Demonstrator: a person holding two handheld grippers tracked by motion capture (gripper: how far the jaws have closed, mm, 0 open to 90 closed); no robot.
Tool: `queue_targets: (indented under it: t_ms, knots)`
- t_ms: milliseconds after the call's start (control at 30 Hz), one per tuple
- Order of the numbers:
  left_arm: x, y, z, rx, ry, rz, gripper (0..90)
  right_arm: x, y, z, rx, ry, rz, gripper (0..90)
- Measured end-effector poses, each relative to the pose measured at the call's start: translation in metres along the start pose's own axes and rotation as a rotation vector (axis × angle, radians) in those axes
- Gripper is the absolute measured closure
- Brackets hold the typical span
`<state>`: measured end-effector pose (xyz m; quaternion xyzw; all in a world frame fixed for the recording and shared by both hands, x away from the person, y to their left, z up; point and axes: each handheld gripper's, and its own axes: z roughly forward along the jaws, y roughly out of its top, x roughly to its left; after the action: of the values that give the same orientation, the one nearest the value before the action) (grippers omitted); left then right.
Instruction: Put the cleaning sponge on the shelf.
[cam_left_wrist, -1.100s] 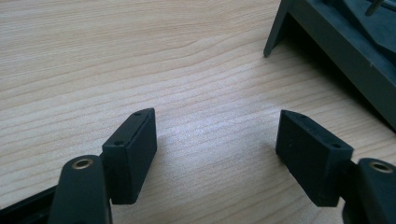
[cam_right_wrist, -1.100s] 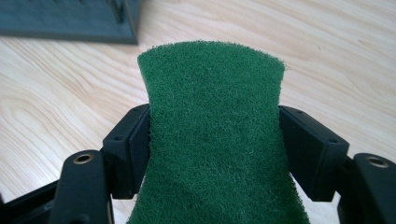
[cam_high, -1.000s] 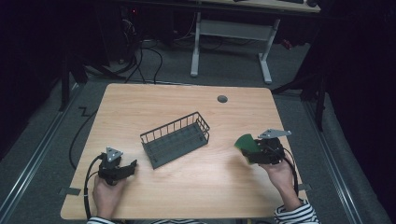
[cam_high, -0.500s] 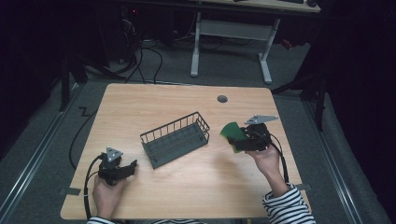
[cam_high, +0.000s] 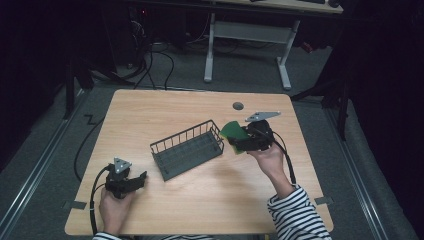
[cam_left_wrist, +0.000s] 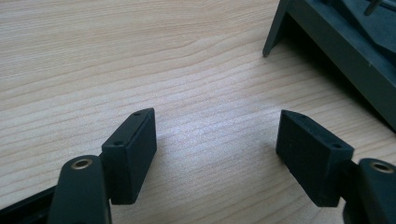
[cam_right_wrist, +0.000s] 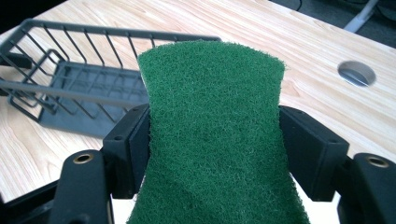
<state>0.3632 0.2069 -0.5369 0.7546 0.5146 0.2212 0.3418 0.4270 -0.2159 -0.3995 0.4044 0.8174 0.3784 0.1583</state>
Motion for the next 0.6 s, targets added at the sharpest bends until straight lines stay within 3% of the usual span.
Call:
queue_targets:
  t_ms: [267,600]
  knots:
    - [0.0,0.0,0.0,0.0,0.0,0.0,29.3,0.013,0.024,0.017,-0.011,0.03,-0.012,30.6]
    - [0.0,0.0,0.0,0.001,0.0,0.0,29.3,0.022,0.039,0.035,-0.005,0.048,-0.013,30.6]
